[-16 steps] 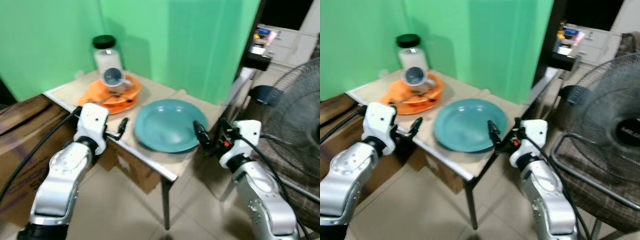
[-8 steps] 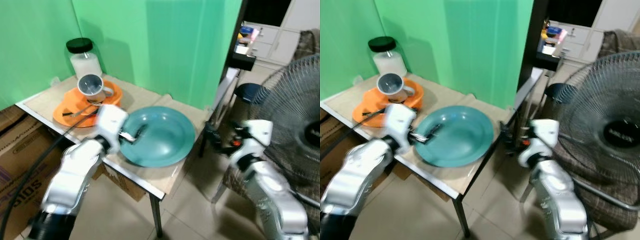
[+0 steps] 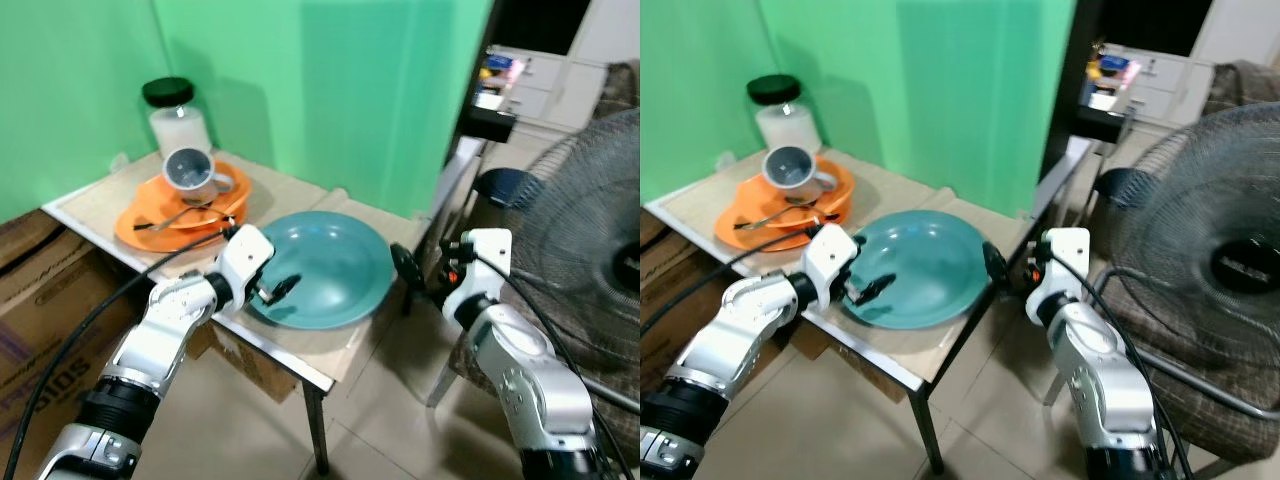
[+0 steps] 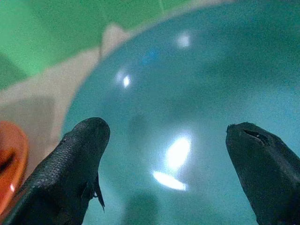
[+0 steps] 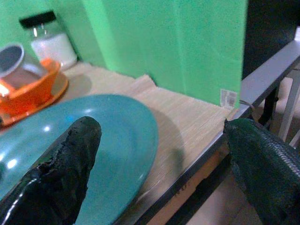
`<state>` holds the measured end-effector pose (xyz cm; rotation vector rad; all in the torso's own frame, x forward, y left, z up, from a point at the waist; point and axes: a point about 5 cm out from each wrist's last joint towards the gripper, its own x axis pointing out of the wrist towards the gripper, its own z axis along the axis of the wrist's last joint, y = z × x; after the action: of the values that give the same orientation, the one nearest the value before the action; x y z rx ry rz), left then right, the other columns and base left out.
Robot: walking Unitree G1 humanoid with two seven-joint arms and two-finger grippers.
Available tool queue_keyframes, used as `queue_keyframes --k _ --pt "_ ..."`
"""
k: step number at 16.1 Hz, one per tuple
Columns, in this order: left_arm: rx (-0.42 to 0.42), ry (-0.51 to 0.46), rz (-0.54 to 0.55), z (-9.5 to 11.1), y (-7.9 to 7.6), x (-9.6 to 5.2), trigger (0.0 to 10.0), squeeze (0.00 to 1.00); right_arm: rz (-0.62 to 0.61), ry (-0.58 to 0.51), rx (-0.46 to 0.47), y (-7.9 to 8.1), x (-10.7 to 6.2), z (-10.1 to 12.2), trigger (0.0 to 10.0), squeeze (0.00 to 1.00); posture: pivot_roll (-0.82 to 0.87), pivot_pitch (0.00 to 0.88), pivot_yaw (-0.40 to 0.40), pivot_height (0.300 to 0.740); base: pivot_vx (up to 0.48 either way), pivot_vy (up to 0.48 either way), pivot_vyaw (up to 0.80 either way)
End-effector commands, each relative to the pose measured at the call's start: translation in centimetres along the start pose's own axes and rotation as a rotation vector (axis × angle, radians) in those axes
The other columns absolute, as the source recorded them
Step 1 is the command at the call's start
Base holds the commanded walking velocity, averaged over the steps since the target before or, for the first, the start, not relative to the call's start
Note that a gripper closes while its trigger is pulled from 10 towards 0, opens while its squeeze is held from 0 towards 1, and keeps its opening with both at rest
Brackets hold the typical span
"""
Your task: Setting the table
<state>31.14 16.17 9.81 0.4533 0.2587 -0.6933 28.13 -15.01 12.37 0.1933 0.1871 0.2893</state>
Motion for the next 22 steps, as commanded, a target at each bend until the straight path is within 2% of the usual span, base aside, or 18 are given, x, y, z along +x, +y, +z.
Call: queue_keyframes --k 1,4,5,6,8,11,14,15,16,22 --pt "0.027 0.048 0.025 -0.9 0.6 -0.1 10.0 0.0 0.008 0.003 0.04 0.1 0.5 0.2 10.0 0.0 0.04 0.0 0.053 0.74 0.0 0.0 0.0" --pt "0.027 0.08 0.021 -2.5 0.5 -0.3 10.0 0.0 -0.003 0.059 0.136 0.3 1.4 -0.1 10.0 0.0 0.04 0.0 0.053 0.74 0.0 0.0 0.0" --pt "0.043 0.079 0.019 -3.0 0.2 -0.4 10.0 0.0 -0.024 0.118 0.233 0.1 2.0 -0.5 10.0 0.0 0.04 0.0 0.049 0.74 0.0 0.0 0.0" --pt "0.047 0.076 0.022 -3.3 -0.1 -0.5 10.0 0.0 -0.021 0.147 0.279 0.2 2.4 -0.8 10.0 0.0 0.04 0.0 0.049 0.74 0.0 0.0 0.0" --pt "0.05 0.074 0.021 -3.5 -0.3 -0.4 10.0 0.0 0.025 0.138 0.336 0.9 2.7 -0.5 10.0 0.0 0.04 0.0 0.049 0.74 0.0 0.0 0.0" --pt "0.057 0.062 0.023 -3.5 -0.2 -0.3 10.0 0.0 0.072 0.149 0.373 1.5 2.8 -0.2 10.0 0.0 0.05 0.0 0.036 0.74 0.0 0.0 0.0" --pt "0.066 0.052 0.031 -3.4 0.0 -0.4 10.0 0.0 0.137 0.219 0.377 2.3 2.5 -0.8 10.0 0.0 0.05 0.0 0.038 0.74 0.0 0.0 0.0" --pt "0.07 0.049 0.031 -3.4 0.1 -0.3 10.0 0.0 0.166 0.251 0.396 2.8 2.4 -1.0 3.2 0.0 0.05 0.0 0.039 0.74 0.0 0.0 0.0" --pt "0.072 0.048 0.032 -3.3 0.1 -0.3 10.0 0.0 0.166 0.256 0.4 2.8 2.3 -1.1 0.0 0.0 0.05 0.0 0.039 0.74 0.0 0.0 0.0" --pt "0.09 0.039 0.038 -3.2 0.4 -0.2 10.0 0.0 0.147 0.284 0.4 2.6 2.3 -1.3 0.0 0.0 0.05 0.0 0.038 0.74 0.0 0.0 0.0"
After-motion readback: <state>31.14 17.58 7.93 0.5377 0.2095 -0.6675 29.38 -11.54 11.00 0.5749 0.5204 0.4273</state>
